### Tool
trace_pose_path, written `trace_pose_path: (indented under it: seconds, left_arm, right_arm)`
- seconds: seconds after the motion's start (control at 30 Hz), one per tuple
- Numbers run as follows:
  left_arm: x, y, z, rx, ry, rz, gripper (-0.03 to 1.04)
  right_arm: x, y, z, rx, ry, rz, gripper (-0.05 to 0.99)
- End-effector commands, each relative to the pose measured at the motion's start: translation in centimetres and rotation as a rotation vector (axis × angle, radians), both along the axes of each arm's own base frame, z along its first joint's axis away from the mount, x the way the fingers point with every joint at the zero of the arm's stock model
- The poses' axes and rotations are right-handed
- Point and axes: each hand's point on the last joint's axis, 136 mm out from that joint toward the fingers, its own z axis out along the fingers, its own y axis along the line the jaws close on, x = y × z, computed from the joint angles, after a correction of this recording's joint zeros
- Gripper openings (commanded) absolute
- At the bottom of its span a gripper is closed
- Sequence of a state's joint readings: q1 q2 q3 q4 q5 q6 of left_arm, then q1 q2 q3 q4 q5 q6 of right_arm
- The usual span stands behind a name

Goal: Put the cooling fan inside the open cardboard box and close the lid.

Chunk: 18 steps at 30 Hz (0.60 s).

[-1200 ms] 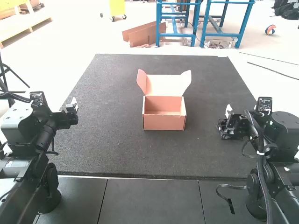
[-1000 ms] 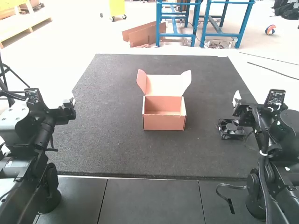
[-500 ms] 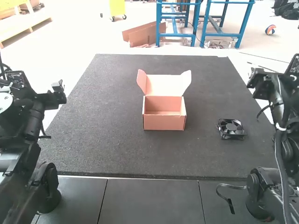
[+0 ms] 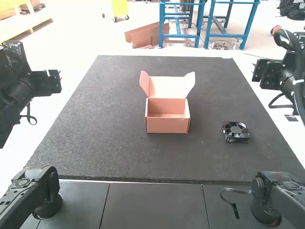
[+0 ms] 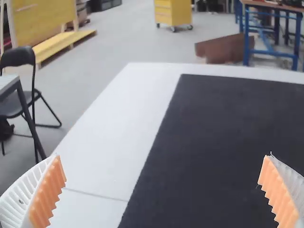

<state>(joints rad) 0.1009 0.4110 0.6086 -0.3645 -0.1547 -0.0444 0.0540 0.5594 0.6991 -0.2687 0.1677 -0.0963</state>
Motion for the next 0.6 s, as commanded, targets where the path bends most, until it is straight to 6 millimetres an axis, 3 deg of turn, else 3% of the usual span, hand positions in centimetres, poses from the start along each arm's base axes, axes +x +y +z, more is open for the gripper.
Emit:
trace_pose_path:
  seconds: [0.0,0.13,0.37,0.47,0.57]
  left_arm:
    - [-0.2,0.3,2.0,0.006,0.038,0.016,0.96]
    - [0.3,0.3,1.4,-0.021,0.138,0.010,0.97]
    - [1.2,0.9,-2.5,-0.041,0.295,0.041,0.97]
    - [1.8,0.7,-4.7,-0.047,0.380,0.032,0.97]
    - [2.6,0.5,-5.2,-0.048,0.405,0.017,0.97]
  right_arm:
    - [0.8,1.0,0.2,-0.021,0.093,0.070,0.90]
    - [1.9,2.5,-1.9,0.111,0.236,0.111,0.90]
    - [1.6,2.6,-8.9,0.006,0.594,0.164,0.90]
    - [1.3,1.9,-10.7,-0.035,0.695,0.172,0.90]
    - [1.9,0.4,-11.3,-0.012,0.745,0.124,0.90]
